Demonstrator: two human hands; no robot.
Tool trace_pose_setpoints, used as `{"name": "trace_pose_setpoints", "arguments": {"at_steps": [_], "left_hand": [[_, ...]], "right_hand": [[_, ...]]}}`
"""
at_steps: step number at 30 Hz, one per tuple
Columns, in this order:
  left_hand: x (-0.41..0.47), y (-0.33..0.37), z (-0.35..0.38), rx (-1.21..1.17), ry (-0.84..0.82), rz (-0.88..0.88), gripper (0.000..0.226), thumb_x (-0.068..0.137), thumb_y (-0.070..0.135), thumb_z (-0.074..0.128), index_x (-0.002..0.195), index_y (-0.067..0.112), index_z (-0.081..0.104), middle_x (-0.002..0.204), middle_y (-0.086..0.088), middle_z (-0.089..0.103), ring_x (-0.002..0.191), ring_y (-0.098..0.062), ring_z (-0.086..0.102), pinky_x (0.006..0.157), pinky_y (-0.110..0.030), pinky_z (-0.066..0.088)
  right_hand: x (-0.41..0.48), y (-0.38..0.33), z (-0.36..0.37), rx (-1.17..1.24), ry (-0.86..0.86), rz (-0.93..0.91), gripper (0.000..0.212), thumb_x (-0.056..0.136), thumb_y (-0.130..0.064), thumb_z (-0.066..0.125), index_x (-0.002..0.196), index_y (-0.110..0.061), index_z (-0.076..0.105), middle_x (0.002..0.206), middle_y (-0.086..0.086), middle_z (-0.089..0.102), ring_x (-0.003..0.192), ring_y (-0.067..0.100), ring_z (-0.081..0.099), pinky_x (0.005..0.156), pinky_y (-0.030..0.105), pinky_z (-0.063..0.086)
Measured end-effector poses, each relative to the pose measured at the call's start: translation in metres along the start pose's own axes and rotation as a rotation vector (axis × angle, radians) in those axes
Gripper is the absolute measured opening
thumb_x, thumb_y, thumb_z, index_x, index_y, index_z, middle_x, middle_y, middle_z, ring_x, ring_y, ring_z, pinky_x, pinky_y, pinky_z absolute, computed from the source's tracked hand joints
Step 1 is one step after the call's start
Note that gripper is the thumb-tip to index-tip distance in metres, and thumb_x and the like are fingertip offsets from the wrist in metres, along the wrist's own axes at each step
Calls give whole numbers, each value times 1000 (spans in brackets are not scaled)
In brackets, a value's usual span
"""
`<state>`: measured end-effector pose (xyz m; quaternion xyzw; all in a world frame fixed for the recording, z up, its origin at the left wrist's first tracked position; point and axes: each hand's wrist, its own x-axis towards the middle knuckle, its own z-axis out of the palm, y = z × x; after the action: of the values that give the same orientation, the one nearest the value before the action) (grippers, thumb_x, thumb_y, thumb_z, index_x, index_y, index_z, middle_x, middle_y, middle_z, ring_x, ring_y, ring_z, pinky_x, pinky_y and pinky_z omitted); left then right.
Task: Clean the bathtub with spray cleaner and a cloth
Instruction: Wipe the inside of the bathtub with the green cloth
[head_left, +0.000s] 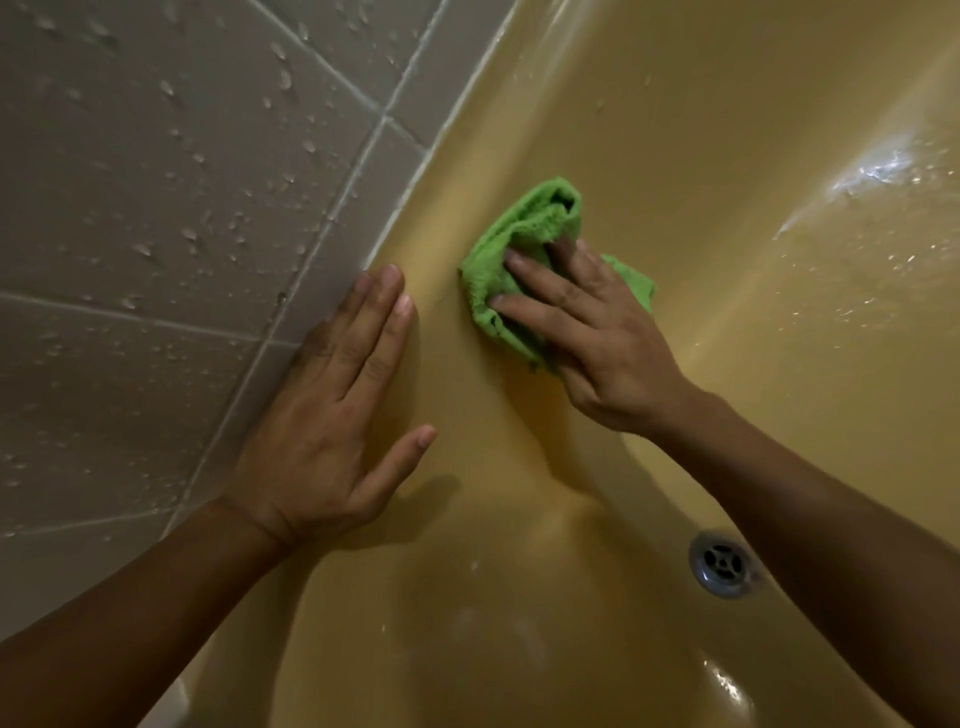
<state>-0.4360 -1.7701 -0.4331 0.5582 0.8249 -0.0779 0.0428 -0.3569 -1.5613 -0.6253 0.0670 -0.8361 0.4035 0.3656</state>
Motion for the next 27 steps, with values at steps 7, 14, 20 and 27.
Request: {"name": "trace_pose_setpoints", "arguments": {"at_steps": [7, 14, 20, 27], "left_hand": [[9, 1, -2, 36, -7, 19, 86, 98, 45, 51, 158, -8, 19, 170, -21, 8, 159, -37, 7, 127, -51, 16], [17, 1, -1, 28, 13, 47, 84, 99, 42, 51, 156, -11, 20, 169, -25, 11, 158, -39, 10, 128, -51, 15], [24, 3, -2, 56, 16, 47, 86, 98, 44, 52, 156, -12, 20, 168, -26, 11, 158, -39, 8, 128, -50, 14], [41, 5, -3, 77, 13, 72, 85, 99, 41, 51, 155, -13, 19, 168, -27, 10, 158, -42, 8, 127, -55, 16]], "right_hand": [[18, 21, 21, -269, 55, -50, 57, 108, -43, 29, 162, -33, 12, 169, -3, -10, 155, 31, -3, 124, 58, 2], [27, 14, 25, -250, 134, -15, 59, 104, -48, 38, 158, -26, 26, 164, 16, 27, 152, 32, 6, 121, 63, 3], [-12, 32, 72, -4, 366, 651, 74, 102, -61, 16, 162, -22, -2, 170, 11, 0, 157, 33, -5, 122, 65, -1], [-108, 0, 125, 79, 196, 1242, 68, 100, -41, 13, 156, -23, -22, 167, -3, -21, 156, 19, -17, 124, 60, -1]]}}
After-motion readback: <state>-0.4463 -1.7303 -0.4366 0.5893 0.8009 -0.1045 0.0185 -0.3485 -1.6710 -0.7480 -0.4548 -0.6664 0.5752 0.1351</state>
